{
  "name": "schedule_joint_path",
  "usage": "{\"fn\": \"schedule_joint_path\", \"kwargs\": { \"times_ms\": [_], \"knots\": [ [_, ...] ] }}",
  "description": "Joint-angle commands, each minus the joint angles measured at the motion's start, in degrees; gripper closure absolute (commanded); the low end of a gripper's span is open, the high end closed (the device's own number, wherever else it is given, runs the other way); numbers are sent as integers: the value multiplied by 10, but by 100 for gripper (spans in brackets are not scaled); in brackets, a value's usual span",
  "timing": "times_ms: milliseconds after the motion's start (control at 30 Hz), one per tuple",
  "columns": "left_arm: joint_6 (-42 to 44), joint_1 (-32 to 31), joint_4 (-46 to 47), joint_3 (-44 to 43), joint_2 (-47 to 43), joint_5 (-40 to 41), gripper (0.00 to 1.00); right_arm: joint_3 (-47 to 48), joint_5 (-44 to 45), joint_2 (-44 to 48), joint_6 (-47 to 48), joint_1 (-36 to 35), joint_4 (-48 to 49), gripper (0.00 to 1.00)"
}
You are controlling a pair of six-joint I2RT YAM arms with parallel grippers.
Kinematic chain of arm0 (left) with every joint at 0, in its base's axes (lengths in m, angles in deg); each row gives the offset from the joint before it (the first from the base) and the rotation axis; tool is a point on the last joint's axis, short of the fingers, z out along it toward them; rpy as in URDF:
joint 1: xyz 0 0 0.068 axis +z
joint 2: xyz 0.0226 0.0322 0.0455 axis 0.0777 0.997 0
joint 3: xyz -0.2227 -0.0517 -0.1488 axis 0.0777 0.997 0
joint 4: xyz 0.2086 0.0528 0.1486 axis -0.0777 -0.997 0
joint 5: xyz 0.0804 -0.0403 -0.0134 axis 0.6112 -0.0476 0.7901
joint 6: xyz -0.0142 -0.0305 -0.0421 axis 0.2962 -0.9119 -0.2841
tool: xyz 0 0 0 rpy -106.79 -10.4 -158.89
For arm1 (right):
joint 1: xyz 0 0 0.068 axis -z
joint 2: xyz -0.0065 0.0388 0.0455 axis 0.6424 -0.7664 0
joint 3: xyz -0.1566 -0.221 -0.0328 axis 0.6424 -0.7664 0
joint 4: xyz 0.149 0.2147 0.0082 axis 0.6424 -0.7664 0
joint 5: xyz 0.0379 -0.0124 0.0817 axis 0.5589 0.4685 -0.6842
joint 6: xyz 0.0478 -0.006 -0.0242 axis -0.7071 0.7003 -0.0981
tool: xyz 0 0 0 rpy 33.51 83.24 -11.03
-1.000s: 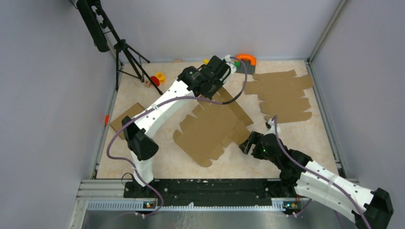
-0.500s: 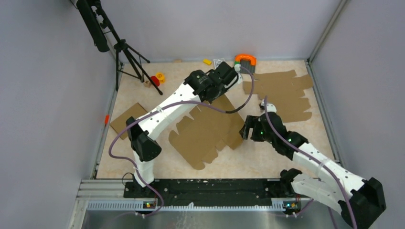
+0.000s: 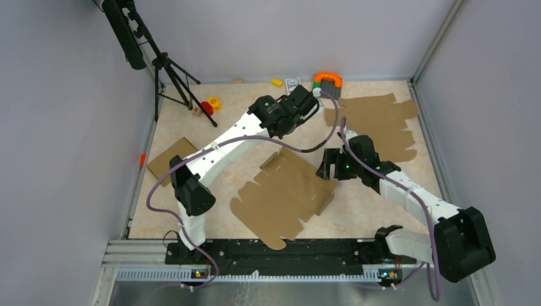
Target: Fold the paper box
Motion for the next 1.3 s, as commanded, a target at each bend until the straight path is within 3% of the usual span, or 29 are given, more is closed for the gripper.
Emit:
{"fn": "schedule_joint_path", "kwargs": {
  "times_ms": [0, 200, 433, 633, 900, 1067, 1267],
  "knots": [
    [-64, 35, 30, 40, -25, -73, 78, 41, -39, -17, 32, 5, -26, 20],
    [-147, 61, 114, 186, -81, -122, 58, 65, -24, -64, 43, 5, -67, 29],
    [-264, 104, 200, 363, -180, -162, 51, 93, 14, -119, 41, 4, -99, 33],
    [-316, 153, 257, 510, -286, -253, 49, 112, 28, -160, 54, -2, -92, 33],
    [-410, 154, 222, 631, -323, -361, 58, 162, 42, -227, 87, -54, -92, 40],
    [-445, 153, 283, 738, -347, -410, 65, 180, 57, -241, 93, -77, -95, 48],
    [-449, 153, 323, 766, -307, -432, 76, 200, 62, -251, 111, -91, -94, 53]
  ]
}}
